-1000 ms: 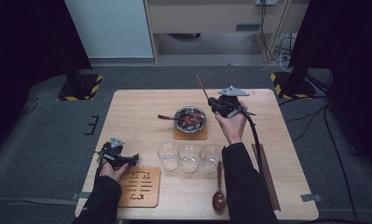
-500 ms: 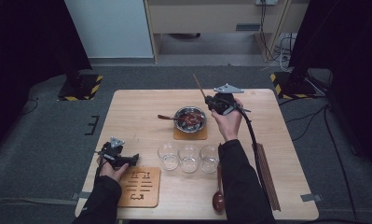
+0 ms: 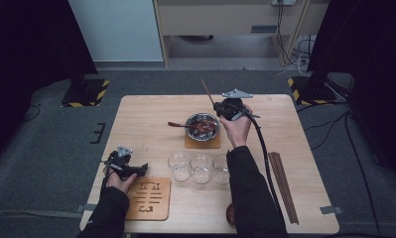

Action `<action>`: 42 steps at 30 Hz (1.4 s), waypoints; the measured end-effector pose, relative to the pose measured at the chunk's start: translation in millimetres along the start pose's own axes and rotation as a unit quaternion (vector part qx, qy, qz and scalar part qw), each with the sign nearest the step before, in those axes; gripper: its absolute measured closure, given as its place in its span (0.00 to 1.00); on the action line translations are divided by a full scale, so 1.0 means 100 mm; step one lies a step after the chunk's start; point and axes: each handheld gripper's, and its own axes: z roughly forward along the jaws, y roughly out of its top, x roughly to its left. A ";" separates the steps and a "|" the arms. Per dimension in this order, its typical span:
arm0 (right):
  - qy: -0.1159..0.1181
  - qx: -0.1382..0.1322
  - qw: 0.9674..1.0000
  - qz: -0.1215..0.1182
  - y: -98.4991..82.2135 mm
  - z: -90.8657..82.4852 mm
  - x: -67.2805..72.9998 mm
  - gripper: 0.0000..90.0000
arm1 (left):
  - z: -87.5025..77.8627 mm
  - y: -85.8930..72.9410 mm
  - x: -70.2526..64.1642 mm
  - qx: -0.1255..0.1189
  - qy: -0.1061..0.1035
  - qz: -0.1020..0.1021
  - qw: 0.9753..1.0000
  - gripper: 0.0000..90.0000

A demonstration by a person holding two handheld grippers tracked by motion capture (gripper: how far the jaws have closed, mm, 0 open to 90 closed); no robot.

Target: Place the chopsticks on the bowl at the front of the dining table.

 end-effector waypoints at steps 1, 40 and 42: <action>-0.001 0.002 1.000 -0.002 0.01 0.01 0.01 0.94 | 0.00 0.00 0.00 0.000 0.000 0.000 1.000 0.00; 0.010 0.038 0.999 0.005 -0.14 0.53 0.22 0.94 | 0.00 0.00 0.00 0.000 0.000 0.001 1.000 0.00; 0.009 0.040 0.999 0.004 -0.15 0.54 0.22 0.94 | 0.00 0.00 0.00 0.000 0.000 0.001 1.000 0.00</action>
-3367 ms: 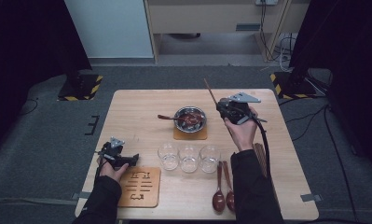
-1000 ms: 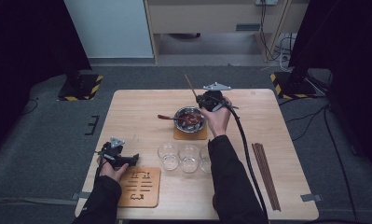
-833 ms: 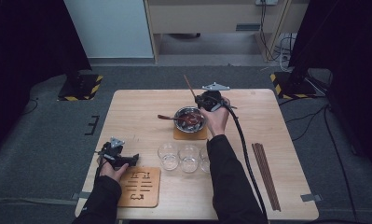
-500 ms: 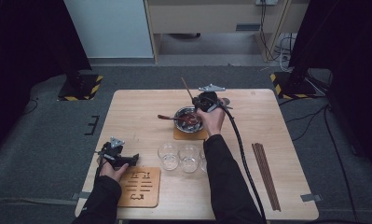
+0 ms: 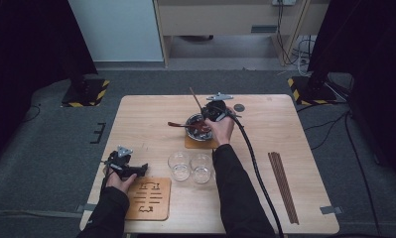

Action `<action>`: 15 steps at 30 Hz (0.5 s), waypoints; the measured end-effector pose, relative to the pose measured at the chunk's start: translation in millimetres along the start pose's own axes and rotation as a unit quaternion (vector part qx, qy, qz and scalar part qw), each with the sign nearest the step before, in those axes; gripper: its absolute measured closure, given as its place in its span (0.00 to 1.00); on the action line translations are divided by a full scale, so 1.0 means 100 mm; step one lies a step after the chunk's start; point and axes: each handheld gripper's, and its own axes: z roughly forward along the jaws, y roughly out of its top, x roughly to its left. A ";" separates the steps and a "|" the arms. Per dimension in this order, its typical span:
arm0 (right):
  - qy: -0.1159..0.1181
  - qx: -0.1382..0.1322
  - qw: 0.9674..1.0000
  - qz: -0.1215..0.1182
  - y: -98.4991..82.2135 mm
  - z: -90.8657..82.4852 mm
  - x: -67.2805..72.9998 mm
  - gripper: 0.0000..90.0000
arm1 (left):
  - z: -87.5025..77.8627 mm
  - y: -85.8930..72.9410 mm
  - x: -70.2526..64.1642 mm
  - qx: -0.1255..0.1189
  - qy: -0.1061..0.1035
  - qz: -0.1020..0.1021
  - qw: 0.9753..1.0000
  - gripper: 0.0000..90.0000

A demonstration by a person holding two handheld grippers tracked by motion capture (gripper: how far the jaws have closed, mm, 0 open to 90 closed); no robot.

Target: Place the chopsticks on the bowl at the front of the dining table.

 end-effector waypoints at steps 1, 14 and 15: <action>0.000 0.001 1.000 0.000 0.00 0.01 0.00 0.94 | 0.00 0.00 0.00 0.000 0.000 0.000 1.000 0.00; -0.002 0.016 1.000 0.000 -0.06 0.10 0.02 0.94 | 0.00 0.00 0.00 0.000 0.000 0.000 1.000 0.00; -0.002 0.017 1.000 -0.001 -0.07 0.11 0.02 0.94 | 0.00 0.00 0.00 0.000 0.000 0.000 1.000 0.00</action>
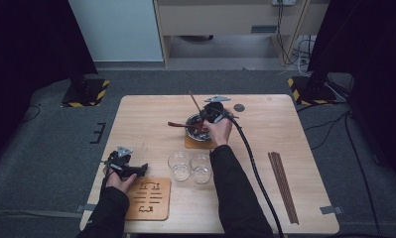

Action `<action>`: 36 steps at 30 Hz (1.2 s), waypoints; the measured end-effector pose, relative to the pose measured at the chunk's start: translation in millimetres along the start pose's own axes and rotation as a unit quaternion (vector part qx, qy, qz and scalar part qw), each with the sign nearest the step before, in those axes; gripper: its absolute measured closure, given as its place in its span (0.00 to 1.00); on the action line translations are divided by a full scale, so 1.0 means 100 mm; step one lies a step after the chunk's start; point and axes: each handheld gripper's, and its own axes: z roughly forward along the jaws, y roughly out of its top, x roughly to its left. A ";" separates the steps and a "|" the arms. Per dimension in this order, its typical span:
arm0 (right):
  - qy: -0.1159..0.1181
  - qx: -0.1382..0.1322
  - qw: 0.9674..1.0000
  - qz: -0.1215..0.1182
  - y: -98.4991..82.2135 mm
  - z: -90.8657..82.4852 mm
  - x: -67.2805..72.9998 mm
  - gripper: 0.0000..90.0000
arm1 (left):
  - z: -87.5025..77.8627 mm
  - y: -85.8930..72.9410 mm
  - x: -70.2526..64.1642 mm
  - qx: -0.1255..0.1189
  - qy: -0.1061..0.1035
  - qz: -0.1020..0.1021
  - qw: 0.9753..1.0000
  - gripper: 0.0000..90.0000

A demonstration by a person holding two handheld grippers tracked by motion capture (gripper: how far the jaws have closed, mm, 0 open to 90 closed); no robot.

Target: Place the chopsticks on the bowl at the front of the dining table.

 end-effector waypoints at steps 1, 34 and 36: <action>0.000 0.001 1.000 0.001 0.00 0.01 0.00 0.94 | 0.00 0.00 0.00 0.000 0.000 0.000 1.000 0.00; -0.006 0.033 0.999 0.014 -0.18 0.21 0.02 0.94 | 0.00 0.00 0.00 0.000 0.000 0.000 1.000 0.00; -0.008 0.034 0.999 0.013 -0.18 0.21 0.02 0.94 | 0.00 0.00 0.00 0.000 0.000 0.000 1.000 0.00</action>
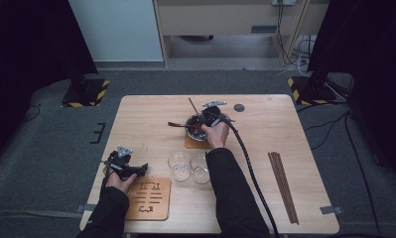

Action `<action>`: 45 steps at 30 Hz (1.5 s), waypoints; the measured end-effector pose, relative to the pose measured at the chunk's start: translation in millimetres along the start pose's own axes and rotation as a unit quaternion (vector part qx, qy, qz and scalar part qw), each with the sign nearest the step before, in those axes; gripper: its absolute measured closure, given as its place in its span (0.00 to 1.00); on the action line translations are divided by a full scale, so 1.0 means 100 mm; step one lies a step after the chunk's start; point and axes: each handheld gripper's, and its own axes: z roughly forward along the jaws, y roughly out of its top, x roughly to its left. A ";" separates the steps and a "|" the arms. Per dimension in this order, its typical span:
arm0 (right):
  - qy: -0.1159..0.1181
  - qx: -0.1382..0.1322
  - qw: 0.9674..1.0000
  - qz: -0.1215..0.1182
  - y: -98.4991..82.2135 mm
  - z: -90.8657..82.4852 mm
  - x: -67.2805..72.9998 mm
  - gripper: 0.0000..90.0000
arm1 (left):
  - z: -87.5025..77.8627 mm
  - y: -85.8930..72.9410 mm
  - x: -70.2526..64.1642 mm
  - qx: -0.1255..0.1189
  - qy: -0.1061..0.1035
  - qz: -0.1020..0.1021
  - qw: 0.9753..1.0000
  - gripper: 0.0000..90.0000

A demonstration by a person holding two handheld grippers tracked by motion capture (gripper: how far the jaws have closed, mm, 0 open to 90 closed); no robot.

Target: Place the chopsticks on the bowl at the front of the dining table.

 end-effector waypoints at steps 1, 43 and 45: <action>-0.002 0.003 1.000 0.001 0.00 0.01 0.00 0.94 | 0.00 0.00 0.00 0.000 0.000 0.000 1.000 0.00; -0.001 -0.013 1.000 0.005 0.11 -0.25 -0.05 0.81 | 0.00 0.00 0.00 0.000 0.000 -0.001 1.000 0.00; 0.000 -0.015 1.000 0.005 0.11 -0.28 -0.05 0.81 | 0.00 0.00 0.00 0.000 0.000 -0.001 1.000 0.00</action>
